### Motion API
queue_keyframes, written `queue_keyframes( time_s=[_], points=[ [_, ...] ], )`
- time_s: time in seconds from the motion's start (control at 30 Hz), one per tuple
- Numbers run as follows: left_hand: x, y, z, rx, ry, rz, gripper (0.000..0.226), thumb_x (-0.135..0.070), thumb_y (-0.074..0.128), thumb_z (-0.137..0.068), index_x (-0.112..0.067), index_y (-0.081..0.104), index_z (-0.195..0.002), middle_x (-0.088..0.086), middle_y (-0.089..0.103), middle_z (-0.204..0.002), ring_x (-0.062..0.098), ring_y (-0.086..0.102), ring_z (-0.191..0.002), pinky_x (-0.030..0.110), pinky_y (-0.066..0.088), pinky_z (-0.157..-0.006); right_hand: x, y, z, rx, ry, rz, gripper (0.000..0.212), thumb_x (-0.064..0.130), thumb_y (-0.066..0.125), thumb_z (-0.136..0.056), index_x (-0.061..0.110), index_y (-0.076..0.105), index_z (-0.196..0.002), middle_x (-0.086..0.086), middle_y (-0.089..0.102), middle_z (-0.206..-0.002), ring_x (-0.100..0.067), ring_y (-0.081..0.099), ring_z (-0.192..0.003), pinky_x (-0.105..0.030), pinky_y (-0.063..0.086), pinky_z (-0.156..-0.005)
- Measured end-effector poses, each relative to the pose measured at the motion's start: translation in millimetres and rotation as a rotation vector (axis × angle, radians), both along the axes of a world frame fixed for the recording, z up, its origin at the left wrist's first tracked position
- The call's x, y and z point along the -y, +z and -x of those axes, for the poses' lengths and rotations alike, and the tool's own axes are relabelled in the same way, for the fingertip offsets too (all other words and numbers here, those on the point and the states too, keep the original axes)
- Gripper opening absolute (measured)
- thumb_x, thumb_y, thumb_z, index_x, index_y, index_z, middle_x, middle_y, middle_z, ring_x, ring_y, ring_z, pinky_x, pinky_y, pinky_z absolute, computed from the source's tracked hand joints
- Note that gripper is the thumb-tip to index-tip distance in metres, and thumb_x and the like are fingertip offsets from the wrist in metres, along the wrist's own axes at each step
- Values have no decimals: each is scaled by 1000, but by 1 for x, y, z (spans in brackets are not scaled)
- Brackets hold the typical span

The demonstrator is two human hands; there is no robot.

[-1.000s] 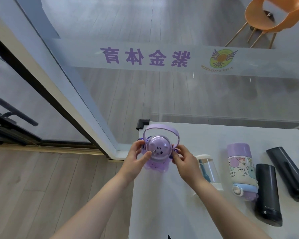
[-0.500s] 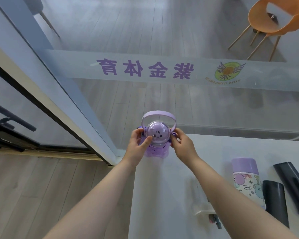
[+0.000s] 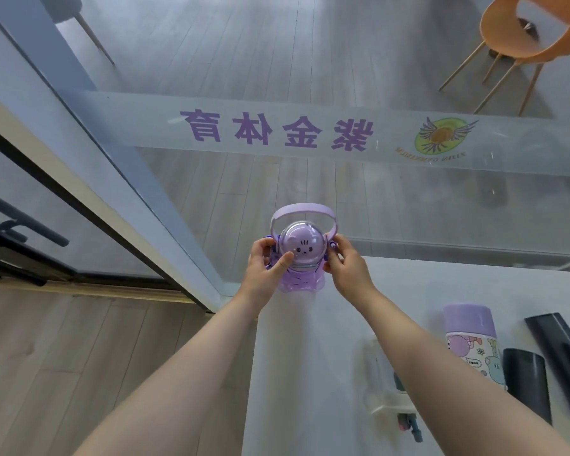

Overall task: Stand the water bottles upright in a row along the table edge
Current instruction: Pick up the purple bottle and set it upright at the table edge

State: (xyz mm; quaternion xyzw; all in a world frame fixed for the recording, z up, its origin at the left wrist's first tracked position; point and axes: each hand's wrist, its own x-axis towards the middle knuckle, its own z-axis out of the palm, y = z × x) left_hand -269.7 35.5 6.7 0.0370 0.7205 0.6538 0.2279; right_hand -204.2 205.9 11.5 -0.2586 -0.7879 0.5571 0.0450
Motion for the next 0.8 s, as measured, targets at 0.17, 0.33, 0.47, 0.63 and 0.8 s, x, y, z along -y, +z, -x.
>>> queue_keyframes(
  time_s=[0.17, 0.33, 0.47, 0.63, 0.8],
  points=[
    [2, 4, -2, 8, -11, 10, 45, -27, 71, -87, -23, 46, -125, 10, 54, -127, 20, 55, -107, 28, 48, -93, -1, 4, -3, 25, 56, 29, 20, 34, 48, -98, 37, 52, -117, 8, 64, -94, -24, 65, -93, -51, 52, -89],
    [9, 8, -12, -11, -26, 11, 51, -20, 73, -86, -24, 42, -127, 4, 54, -127, 18, 55, -114, 29, 46, -98, 1, 11, -21, 88, 28, -26, 50, 26, 50, -96, 33, 31, -141, 2, 55, -133, -21, 61, -102, -39, 47, -87],
    [20, 7, -23, -40, -30, 66, 54, -19, 72, -87, -19, 41, -131, 1, 51, -130, 15, 51, -120, 23, 41, -98, 3, 12, -56, 136, -6, -77, 54, 23, 50, -95, 31, 27, -144, 1, 46, -141, -17, 56, -106, -30, 40, -84],
    [36, -9, -53, -62, -91, 219, 50, -24, 68, -89, -20, 42, -132, -2, 48, -132, 14, 46, -121, 27, 37, -99, 5, 6, -126, 156, -71, -99, 50, 20, 52, -95, 29, 32, -140, -1, 48, -139, -16, 48, -116, -31, 38, -95],
    [37, -28, -99, 10, -248, 311, 38, -22, 62, -92, -21, 48, -128, -3, 53, -129, 17, 50, -121, 29, 39, -100, 10, 0, -197, 135, -213, -132, 40, 18, 52, -94, 29, 41, -131, 5, 53, -132, -10, 49, -111, -29, 39, -90]
  ],
)
